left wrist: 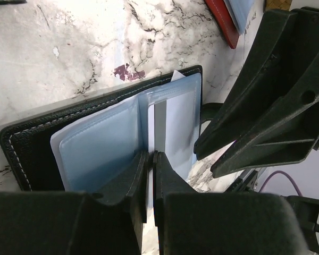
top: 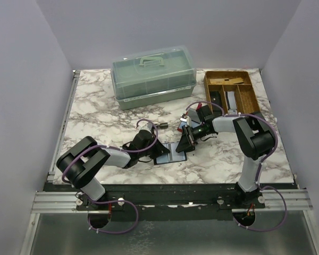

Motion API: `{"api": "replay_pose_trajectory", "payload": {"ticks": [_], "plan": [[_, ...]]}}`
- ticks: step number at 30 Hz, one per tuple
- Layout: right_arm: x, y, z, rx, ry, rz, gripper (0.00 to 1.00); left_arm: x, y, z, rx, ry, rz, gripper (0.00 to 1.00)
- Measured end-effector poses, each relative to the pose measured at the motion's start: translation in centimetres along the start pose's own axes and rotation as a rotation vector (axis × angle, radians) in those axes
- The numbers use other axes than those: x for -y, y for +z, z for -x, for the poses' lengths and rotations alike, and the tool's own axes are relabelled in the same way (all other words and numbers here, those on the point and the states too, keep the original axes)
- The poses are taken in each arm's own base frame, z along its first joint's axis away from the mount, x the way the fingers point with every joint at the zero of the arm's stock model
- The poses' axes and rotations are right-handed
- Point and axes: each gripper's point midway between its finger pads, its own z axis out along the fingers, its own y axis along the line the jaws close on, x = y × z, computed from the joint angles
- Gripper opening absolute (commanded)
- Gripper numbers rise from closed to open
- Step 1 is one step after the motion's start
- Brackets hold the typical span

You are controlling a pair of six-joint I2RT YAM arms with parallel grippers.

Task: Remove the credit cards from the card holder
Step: Remove the credit card from the card holder.

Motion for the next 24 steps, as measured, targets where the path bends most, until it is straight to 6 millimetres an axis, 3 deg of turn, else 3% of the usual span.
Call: {"api": "replay_pose_trajectory", "payload": {"ticks": [9, 16, 24], "plan": [[1.4, 0.0, 0.2, 0.014, 0.03, -0.08, 0.33, -0.3, -0.5, -0.4, -0.005, -0.037, -0.011, 0.2], [1.5, 0.0, 0.2, 0.012, 0.05, -0.093, 0.32, -0.5, -1.3, -0.3, 0.002, -0.114, -0.064, 0.21], [1.5, 0.0, 0.2, 0.011, 0.051, -0.093, 0.33, -0.4, -1.8, 0.4, 0.016, -0.19, -0.116, 0.31]]}}
